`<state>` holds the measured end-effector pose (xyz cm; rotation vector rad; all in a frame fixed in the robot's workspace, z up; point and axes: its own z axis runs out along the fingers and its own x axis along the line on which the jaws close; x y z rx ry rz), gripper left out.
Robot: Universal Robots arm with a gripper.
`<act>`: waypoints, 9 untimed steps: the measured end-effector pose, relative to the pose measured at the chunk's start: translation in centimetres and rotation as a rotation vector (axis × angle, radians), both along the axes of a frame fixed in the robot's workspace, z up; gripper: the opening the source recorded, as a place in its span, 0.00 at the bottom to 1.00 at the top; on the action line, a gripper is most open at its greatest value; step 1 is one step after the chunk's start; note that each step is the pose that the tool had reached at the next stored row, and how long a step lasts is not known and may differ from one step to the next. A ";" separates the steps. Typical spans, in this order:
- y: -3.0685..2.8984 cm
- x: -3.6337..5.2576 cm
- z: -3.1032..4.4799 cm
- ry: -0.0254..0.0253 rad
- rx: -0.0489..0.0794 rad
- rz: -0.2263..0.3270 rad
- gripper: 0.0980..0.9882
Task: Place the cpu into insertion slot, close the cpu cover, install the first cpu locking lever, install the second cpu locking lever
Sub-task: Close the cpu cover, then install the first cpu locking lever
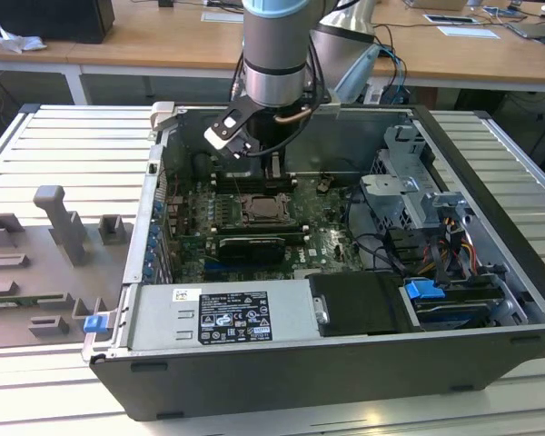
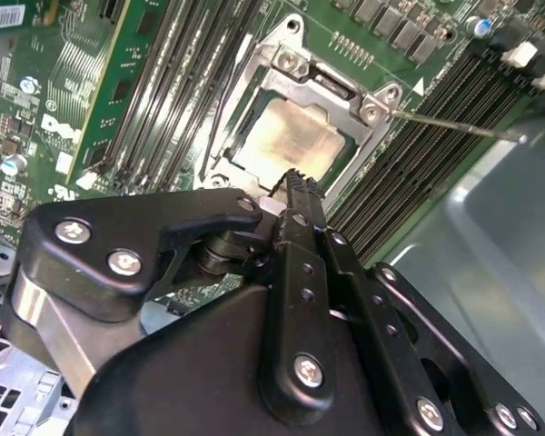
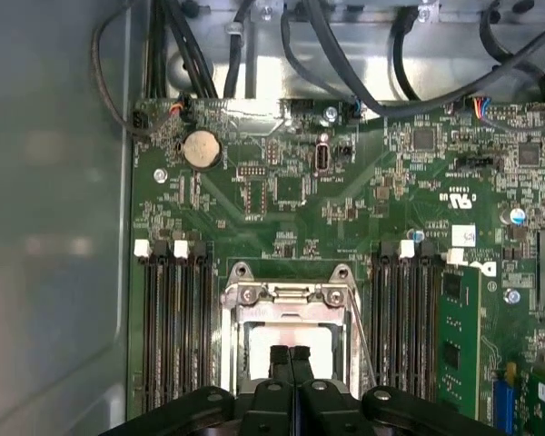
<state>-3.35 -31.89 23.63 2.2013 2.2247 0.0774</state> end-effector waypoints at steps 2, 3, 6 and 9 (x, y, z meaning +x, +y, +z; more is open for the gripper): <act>0.00 -0.15 0.00 -0.0001 0.000 0.000 0.01; 0.00 -0.23 0.00 0.0000 0.000 0.000 0.01; 0.00 -0.43 0.00 0.0000 0.000 0.000 0.01; 0.00 -0.51 0.00 -0.0001 0.000 0.000 0.01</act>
